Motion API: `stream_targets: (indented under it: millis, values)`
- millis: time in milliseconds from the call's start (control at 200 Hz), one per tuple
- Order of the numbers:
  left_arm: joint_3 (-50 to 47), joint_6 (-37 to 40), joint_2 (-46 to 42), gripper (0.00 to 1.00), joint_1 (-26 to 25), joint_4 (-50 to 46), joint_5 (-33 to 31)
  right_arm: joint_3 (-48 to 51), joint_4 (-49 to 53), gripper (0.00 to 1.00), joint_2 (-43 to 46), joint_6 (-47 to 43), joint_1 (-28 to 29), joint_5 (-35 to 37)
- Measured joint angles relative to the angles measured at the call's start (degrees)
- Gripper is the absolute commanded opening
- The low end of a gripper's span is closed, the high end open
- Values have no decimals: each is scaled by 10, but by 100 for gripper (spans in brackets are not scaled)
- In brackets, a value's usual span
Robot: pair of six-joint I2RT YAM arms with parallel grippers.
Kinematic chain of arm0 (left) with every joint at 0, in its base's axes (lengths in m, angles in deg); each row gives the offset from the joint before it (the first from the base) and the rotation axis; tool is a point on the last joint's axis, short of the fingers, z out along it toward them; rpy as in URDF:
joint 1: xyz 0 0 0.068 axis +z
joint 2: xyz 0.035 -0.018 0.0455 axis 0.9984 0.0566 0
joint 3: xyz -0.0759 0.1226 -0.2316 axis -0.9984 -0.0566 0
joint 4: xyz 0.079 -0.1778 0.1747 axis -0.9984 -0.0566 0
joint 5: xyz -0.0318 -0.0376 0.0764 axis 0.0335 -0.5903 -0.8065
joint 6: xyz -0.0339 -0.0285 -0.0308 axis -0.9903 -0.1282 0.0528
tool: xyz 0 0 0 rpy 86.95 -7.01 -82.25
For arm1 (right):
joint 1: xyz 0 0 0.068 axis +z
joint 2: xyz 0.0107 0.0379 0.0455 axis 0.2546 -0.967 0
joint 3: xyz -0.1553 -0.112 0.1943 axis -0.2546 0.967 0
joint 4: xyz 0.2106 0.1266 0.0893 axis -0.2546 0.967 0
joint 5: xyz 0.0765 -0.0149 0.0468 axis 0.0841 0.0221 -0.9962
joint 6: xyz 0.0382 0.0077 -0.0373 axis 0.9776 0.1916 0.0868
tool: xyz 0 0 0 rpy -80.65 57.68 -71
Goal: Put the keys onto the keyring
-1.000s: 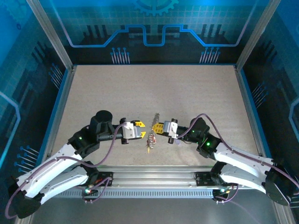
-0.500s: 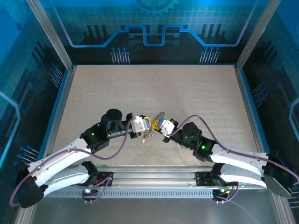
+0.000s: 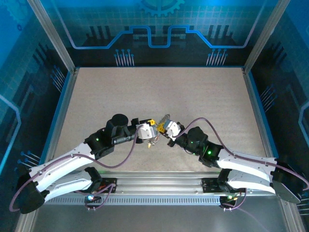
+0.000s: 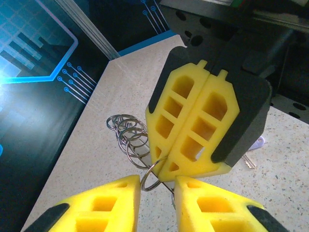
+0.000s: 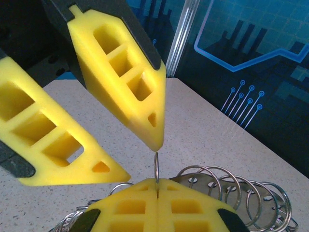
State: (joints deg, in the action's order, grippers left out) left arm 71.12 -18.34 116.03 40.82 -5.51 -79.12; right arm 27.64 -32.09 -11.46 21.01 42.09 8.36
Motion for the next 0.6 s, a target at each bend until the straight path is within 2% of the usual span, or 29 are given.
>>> stream_targets:
  millis: [280, 600]
  values:
    - [0, 0, 8, 25, 0, 1, -19, -3, 0, 0, -10, 6, 14, 12]
    - [1, 20, 12, 13, -7, 1, -44, -10, -3, 0, -21, 8, 22, 26]
